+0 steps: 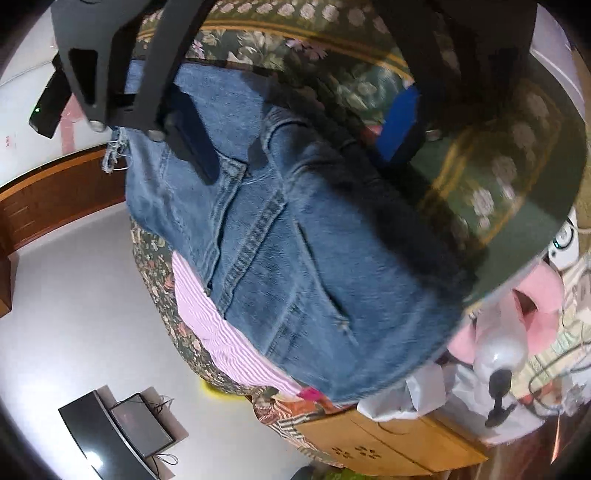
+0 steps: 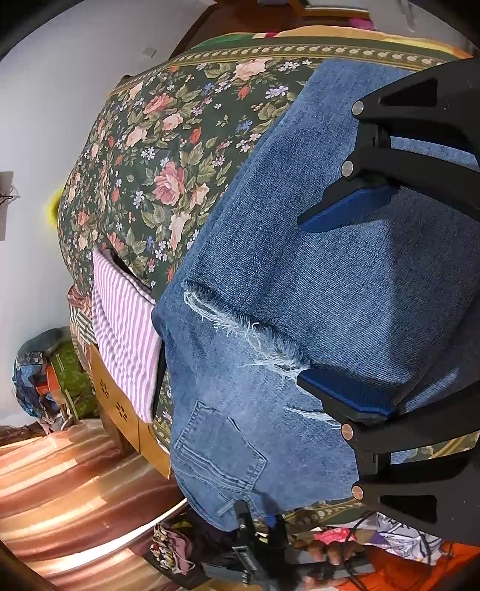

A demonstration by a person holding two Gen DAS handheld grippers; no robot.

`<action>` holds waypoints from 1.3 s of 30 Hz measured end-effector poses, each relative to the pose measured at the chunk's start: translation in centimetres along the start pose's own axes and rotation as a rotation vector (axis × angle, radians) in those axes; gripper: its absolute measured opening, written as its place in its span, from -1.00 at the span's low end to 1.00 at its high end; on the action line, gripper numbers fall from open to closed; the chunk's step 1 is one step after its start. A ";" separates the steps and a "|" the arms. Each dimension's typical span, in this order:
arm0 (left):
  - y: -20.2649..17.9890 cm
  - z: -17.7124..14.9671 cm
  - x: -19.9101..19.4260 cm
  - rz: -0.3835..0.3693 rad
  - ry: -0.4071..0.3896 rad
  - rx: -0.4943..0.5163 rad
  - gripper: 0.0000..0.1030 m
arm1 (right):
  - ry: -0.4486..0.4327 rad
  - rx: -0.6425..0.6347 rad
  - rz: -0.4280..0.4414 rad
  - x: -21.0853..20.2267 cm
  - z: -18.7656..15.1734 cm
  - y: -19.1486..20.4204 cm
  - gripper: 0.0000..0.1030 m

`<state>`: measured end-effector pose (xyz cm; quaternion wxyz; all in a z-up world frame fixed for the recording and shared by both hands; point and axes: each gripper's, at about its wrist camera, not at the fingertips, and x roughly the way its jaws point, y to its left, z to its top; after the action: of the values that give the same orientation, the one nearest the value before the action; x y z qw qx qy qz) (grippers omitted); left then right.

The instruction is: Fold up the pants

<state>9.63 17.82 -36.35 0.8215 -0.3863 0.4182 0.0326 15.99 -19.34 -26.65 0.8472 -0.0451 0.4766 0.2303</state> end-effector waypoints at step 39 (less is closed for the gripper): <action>-6.1 3.7 2.6 0.232 -0.145 0.271 -0.56 | -0.032 0.040 0.032 0.4 -0.2 -1.4 0.45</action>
<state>16.04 15.35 -33.18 0.8847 -0.2181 0.4002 0.0981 16.60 -20.51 -27.29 0.8518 -0.0166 0.4680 0.2347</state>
